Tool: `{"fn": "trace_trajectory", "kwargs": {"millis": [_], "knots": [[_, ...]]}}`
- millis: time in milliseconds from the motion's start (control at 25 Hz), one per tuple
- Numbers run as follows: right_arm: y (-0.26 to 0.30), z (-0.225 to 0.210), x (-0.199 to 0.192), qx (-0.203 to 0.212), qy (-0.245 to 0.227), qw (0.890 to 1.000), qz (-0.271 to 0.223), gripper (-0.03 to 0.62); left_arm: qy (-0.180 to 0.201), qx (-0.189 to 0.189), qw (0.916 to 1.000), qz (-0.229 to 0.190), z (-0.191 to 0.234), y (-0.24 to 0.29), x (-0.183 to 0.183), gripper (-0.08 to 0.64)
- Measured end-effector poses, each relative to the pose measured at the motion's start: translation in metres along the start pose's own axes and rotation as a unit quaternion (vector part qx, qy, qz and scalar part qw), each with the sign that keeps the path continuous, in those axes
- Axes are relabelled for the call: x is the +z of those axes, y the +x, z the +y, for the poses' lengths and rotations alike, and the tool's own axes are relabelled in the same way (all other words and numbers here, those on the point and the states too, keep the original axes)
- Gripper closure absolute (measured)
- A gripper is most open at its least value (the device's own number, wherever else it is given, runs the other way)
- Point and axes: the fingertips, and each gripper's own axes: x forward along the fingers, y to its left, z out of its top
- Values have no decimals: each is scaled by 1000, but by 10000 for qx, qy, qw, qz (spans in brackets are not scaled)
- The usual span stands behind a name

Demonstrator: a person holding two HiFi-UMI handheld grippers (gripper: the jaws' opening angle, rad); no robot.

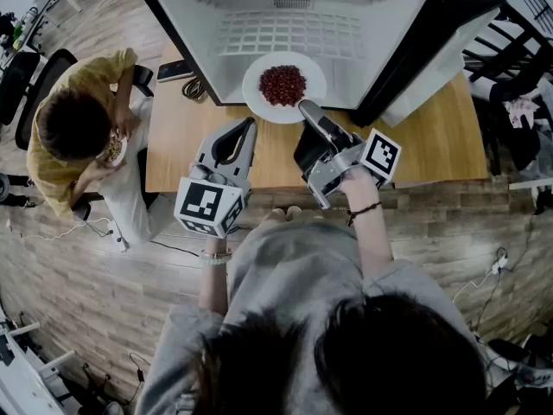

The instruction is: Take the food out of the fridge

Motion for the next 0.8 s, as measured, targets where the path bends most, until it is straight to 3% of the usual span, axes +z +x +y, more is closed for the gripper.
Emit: {"fn": "trace_trajectory", "kwargs": {"millis": [800], "knots": [[-6,4,9,125,97,9999,16,522,1,73,9999,86,-5,7,-7,552]]}}
